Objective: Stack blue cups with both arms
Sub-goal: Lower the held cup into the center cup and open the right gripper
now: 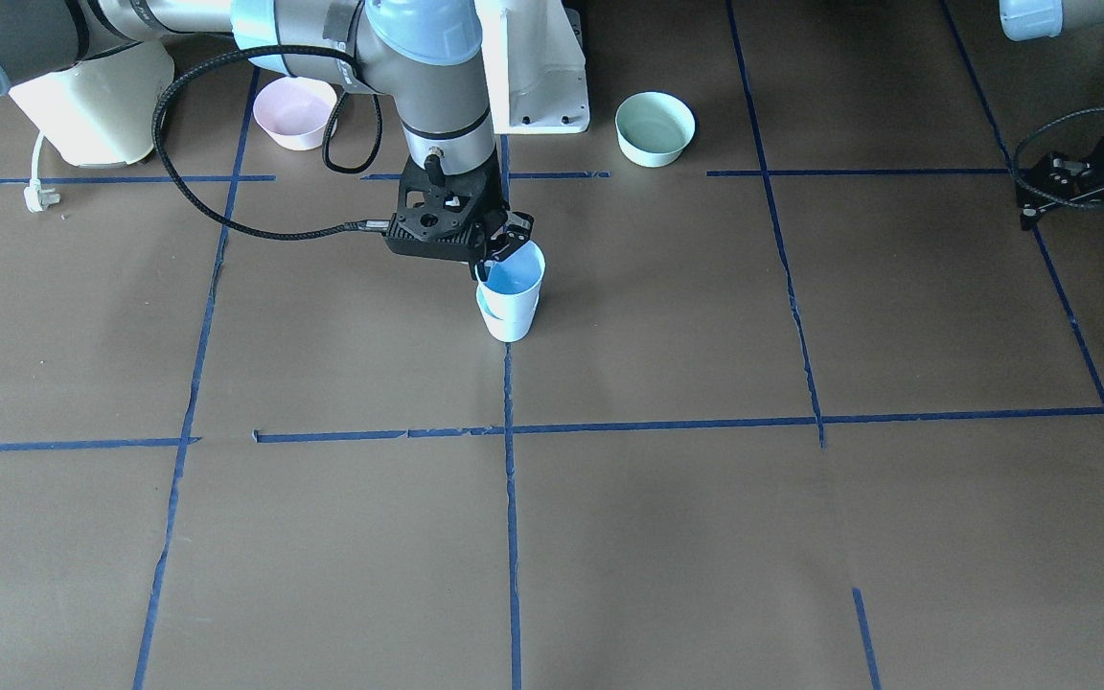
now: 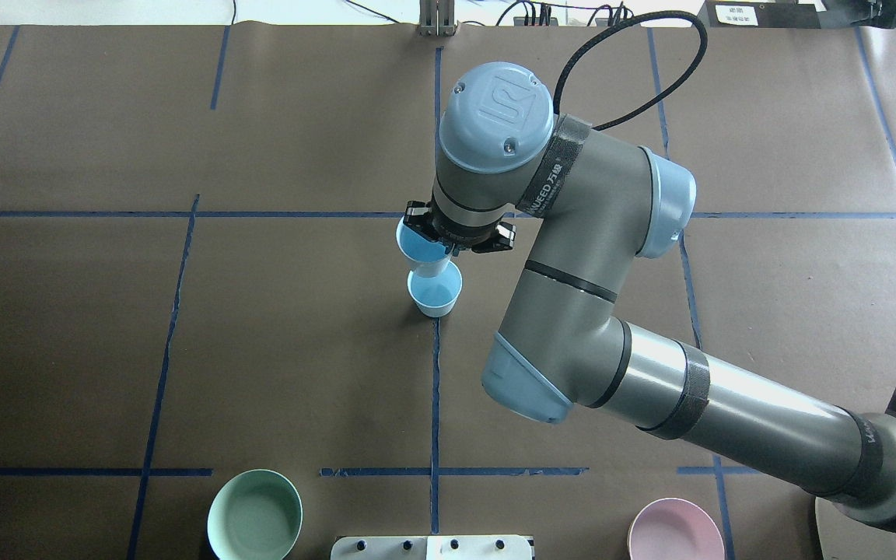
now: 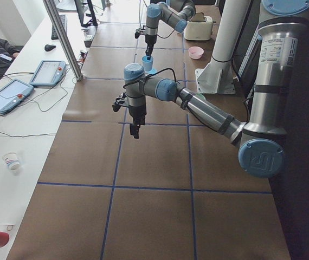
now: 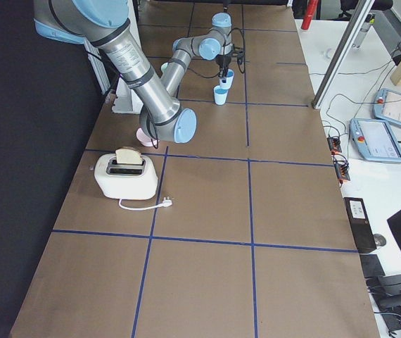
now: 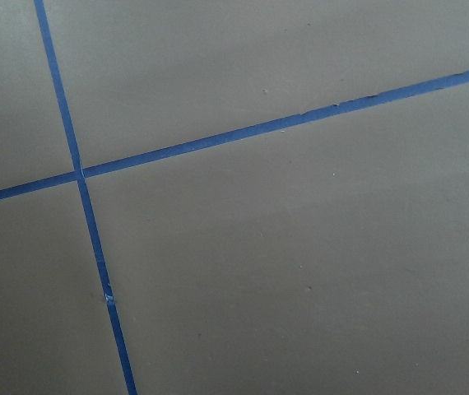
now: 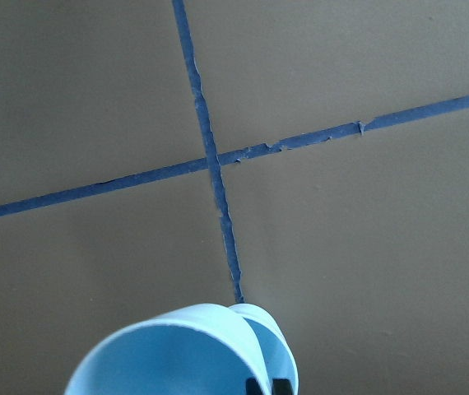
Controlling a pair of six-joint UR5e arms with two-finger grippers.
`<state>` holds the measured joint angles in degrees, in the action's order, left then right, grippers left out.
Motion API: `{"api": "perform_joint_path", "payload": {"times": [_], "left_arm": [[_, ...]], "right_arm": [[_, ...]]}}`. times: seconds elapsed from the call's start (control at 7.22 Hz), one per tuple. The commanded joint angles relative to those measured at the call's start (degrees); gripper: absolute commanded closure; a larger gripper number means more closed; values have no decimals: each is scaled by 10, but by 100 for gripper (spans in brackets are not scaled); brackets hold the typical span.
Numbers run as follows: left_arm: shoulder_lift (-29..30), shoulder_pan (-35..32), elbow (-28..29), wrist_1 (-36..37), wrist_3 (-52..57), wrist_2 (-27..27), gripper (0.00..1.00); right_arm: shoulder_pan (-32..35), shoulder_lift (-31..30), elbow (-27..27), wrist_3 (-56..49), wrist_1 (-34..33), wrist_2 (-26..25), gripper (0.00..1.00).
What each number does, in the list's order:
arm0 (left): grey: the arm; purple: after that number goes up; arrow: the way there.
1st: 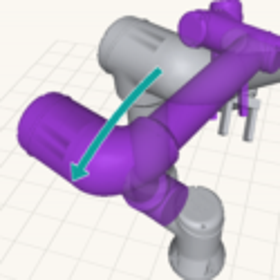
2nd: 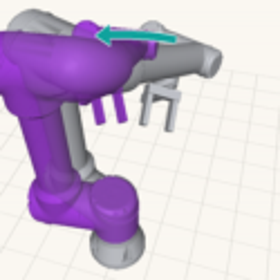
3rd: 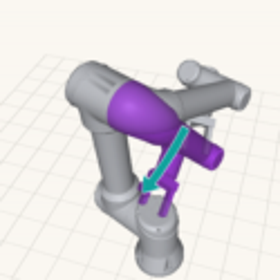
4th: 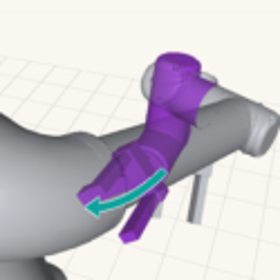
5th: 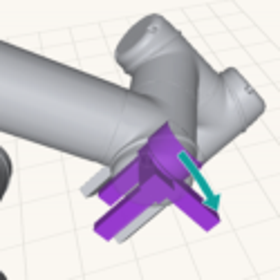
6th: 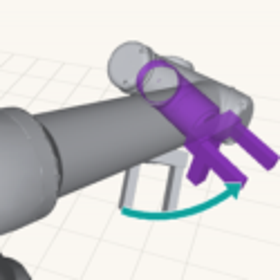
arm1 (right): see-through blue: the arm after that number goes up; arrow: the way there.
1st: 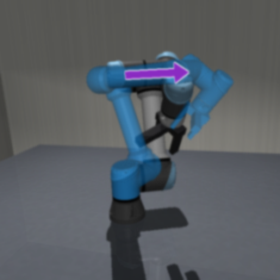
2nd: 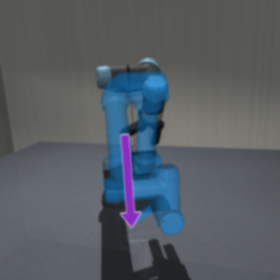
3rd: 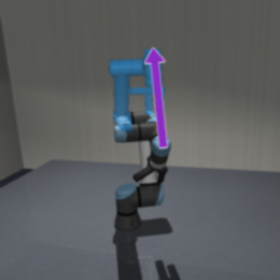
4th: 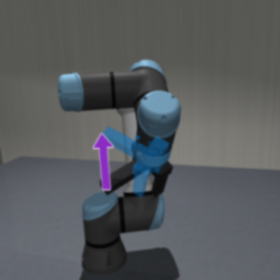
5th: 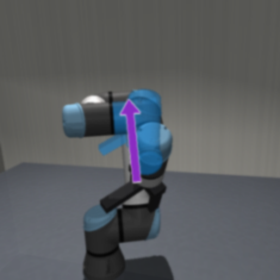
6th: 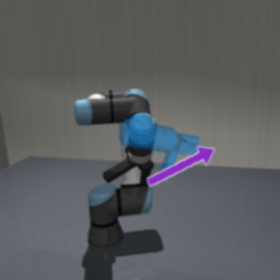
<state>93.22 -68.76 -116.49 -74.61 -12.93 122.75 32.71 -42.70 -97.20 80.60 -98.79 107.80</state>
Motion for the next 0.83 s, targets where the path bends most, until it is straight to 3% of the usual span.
{"api": "perform_joint_path", "payload": {"times": [0.0, 0.69], "left_arm": [[0, -5, 1, 0, -3, 0, 0], [1, -5, -6, 1, -10, 20, 0]], "right_arm": [[-24, -6, -10, 20, -3, 2, 1], [-23, -27, -47, 19, -4, 3, 0]]}}
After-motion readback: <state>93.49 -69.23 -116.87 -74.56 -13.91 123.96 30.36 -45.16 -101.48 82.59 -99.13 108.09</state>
